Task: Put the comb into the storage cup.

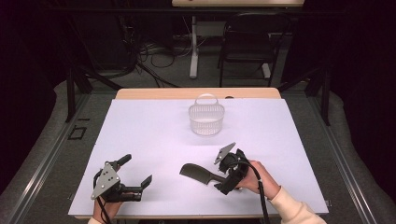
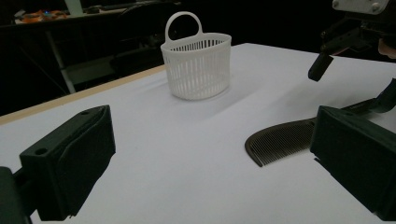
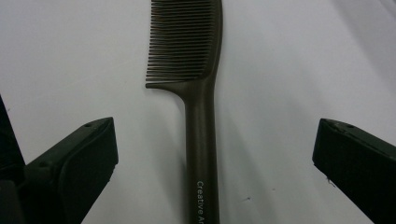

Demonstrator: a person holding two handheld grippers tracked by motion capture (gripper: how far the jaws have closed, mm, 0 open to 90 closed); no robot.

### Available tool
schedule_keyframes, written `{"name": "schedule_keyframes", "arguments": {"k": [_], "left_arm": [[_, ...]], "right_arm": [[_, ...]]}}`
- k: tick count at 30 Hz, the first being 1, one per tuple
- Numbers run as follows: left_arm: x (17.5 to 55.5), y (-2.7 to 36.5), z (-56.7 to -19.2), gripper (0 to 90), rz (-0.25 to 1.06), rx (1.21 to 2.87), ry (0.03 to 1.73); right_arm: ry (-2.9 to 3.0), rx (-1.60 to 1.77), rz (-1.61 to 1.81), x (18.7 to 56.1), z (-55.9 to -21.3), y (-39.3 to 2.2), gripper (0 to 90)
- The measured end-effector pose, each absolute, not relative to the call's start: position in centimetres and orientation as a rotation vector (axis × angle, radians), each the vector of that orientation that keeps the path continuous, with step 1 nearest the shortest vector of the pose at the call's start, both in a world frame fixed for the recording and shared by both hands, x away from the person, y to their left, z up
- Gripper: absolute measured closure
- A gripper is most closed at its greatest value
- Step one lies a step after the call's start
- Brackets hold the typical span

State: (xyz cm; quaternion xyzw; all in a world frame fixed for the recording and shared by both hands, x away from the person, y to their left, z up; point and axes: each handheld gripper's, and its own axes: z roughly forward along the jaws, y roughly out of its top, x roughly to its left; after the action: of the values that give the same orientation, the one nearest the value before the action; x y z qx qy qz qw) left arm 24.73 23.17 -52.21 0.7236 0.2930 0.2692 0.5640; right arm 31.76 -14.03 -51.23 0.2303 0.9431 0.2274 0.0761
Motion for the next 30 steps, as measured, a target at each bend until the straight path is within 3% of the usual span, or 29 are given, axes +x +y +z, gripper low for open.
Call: {"name": "schedule_keyframes", "arguments": {"k": [7,13,23,30], "left_arm": [[24.7,23.1,-52.2,0.0,0.631,1.703,0.690],[24.7,23.1,-52.2,0.0,0.632,1.702,0.691],[24.8,23.1,-52.3,0.0,0.631,1.703,0.691],[24.7,23.1,-52.2,0.1,0.630,1.701,0.689]], "right_arm": [[2.837,0.680,0.655,32.0,-51.4,-13.7,1.2],[2.850,0.655,0.639,31.9,-51.4,-13.4,8.1],[2.856,0.632,0.599,31.9,-51.4,-12.7,25.3],[2.863,0.618,0.567,31.9,-51.4,-12.0,43.5]]}}
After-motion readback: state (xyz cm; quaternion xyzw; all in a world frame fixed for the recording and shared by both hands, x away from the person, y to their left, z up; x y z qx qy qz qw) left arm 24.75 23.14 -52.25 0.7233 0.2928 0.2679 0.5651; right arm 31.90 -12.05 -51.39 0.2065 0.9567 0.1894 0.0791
